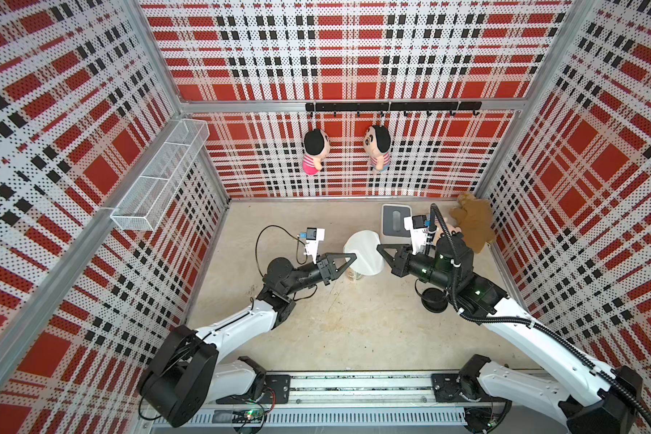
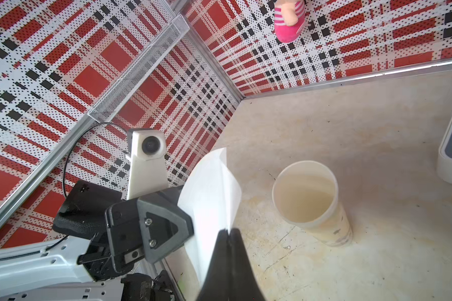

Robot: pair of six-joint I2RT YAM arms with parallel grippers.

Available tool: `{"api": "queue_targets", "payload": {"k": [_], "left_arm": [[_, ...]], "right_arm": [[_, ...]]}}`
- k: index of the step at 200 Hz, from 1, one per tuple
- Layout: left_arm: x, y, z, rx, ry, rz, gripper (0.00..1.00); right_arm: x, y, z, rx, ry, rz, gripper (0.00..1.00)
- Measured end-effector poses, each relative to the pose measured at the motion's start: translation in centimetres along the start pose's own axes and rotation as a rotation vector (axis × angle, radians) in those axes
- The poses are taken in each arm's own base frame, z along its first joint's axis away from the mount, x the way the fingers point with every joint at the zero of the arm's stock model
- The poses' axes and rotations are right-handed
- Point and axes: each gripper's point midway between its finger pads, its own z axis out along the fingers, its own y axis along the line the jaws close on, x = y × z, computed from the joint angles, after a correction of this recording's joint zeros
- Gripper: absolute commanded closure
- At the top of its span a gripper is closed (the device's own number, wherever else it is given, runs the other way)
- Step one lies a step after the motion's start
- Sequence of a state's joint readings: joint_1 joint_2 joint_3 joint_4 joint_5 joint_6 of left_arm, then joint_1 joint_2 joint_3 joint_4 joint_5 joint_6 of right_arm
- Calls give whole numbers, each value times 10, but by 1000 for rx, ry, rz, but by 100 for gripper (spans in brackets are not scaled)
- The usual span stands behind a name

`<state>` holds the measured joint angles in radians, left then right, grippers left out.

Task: Put the leak-proof paper on the milk tea cups
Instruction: Pick up the leak-proof paper from the center of the board, then place the leak-proof paper at the cup.

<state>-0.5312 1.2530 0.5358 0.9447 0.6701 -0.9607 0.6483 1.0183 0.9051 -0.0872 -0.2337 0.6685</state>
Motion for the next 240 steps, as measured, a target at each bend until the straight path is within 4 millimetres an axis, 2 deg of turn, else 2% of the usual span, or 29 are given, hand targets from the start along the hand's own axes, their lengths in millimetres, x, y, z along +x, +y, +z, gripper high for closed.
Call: {"api": "queue_targets", "payload": {"k": [23, 36, 47, 79, 103, 123, 143, 171, 240], "left_arm": [[0, 10, 4, -25, 14, -3, 100], [-1, 18, 11, -48, 29, -8, 100], [-5, 26, 19, -70, 44, -9, 100], [-18, 39, 41, -109, 72, 3, 100], [-20, 59, 43, -172, 99, -19, 100], [-15, 79, 35, -243, 121, -54, 100], [-12, 91, 28, -290, 137, -80, 100], [-8, 102, 21, -332, 154, -101, 100], [7, 131, 12, -424, 208, -160, 100]], "right_arm": [[0, -8, 0, 39, -5, -10, 63], [1, -17, -1, 81, -7, -14, 54], [2, -24, -2, 112, -5, -12, 41], [4, -43, -4, 208, -10, -25, 24], [5, -54, -6, 262, -14, -33, 10], [10, -64, -3, 298, 1, -41, 7], [20, -75, 6, 335, 40, -46, 0], [32, -87, 14, 366, 84, -46, 0], [40, -98, 30, 393, 129, -54, 0]]}}
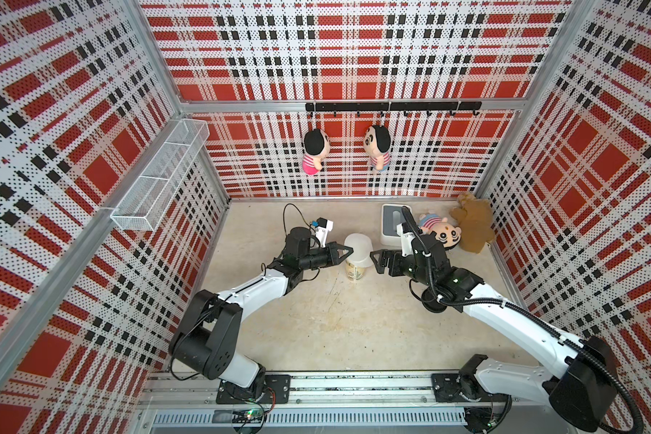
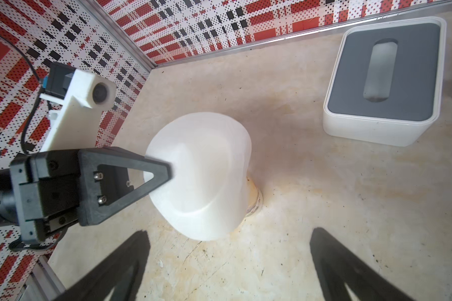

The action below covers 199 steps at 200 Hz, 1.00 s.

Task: Put the leak-proof paper on the milk tea cups
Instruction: Place the leak-proof paper at the cup.

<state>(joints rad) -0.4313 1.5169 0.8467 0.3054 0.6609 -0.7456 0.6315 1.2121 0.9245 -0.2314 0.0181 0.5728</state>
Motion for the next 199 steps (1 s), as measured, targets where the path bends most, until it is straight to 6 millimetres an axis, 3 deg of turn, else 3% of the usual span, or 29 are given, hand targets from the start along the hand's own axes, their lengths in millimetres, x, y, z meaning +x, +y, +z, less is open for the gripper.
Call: {"api": "queue_targets", "payload": {"k": [72, 108, 199], "left_arm": [[-12, 1, -3, -21, -12, 9, 100], [-16, 8, -8, -42, -21, 3, 100], [-11, 12, -10, -50, 1, 3, 99]], "right_arm": [[-13, 6, 36, 31, 36, -47, 0], [-9, 1, 50, 63, 66, -59, 0], [5, -9, 61, 101, 111, -62, 0]]}}
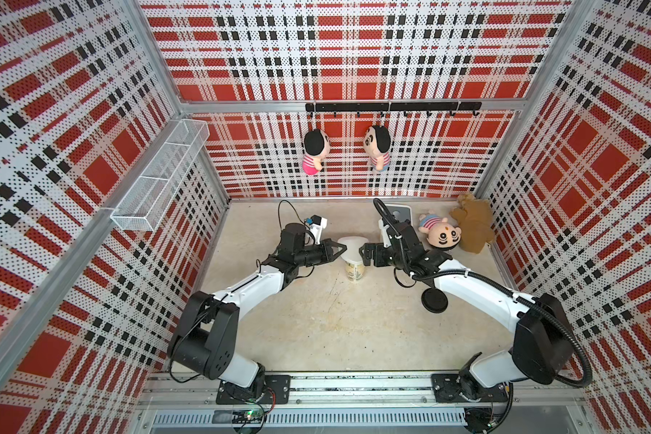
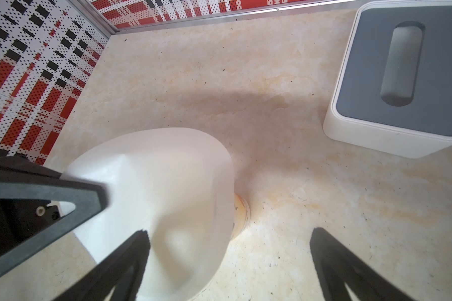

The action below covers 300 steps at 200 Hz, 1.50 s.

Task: Put the leak-proof paper on the milk tea cups
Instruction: Place the leak-proof paper at the cup.

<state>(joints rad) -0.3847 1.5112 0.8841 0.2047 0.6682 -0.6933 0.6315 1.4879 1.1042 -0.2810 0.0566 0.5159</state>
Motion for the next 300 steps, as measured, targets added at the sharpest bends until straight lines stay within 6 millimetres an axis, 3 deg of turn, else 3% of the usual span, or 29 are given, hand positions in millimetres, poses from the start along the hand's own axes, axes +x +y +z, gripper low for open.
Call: {"api": "queue_targets", "payload": {"k": [34, 75, 160, 226, 300], "left_arm": [[6, 3, 0, -6, 13, -1, 89], [5, 3, -1, -5, 12, 4, 84], [4, 2, -2, -7, 12, 2, 84], [-13, -12, -3, -2, -8, 17, 83], [-15, -3, -6, -37, -15, 7, 88]], "right_arm": [[-1, -1, 0, 6, -3, 0, 0], [-1, -1, 0, 9, -5, 0, 0], [0, -3, 1, 14, -2, -1, 0], [1, -2, 2, 10, 1, -3, 0], [4, -3, 5, 12, 12, -4, 0]]}}
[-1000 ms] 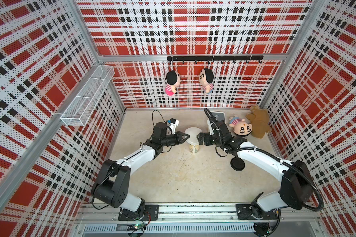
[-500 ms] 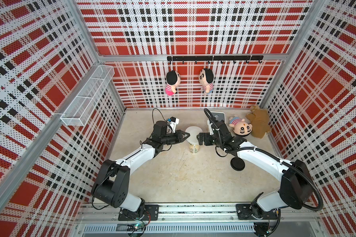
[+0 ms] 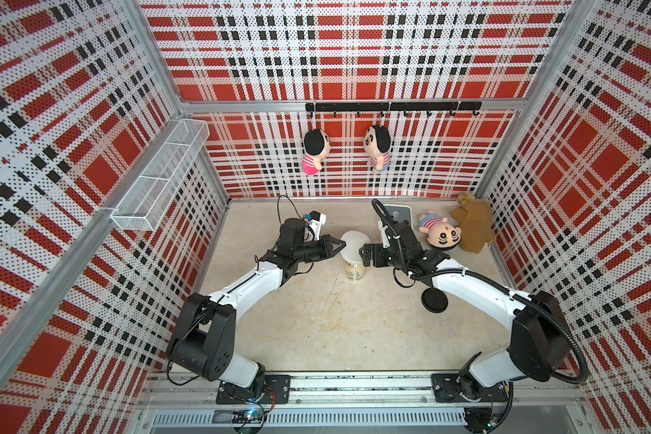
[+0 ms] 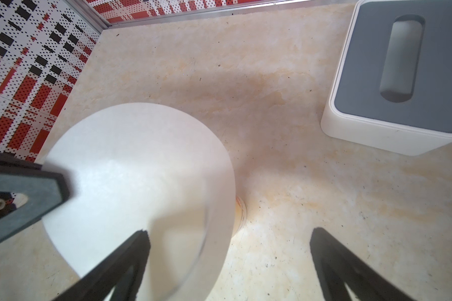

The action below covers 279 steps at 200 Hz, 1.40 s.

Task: Put the leak-proof paper on the milk tea cups
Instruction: Place the leak-proof paper at the cup.

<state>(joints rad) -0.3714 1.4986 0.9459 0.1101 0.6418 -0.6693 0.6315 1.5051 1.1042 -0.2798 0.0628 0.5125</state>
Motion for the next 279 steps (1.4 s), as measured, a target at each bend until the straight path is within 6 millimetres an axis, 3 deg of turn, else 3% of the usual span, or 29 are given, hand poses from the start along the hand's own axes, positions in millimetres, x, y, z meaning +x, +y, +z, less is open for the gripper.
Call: {"api": "queue_targets", "payload": {"k": [190, 279], "left_arm": [[6, 17, -3, -53, 12, -3, 93], [6, 17, -3, -51, 15, 3, 85]], "right_arm": [[1, 2, 0, -12, 6, -8, 0], [-2, 3, -4, -13, -3, -22, 0]]}}
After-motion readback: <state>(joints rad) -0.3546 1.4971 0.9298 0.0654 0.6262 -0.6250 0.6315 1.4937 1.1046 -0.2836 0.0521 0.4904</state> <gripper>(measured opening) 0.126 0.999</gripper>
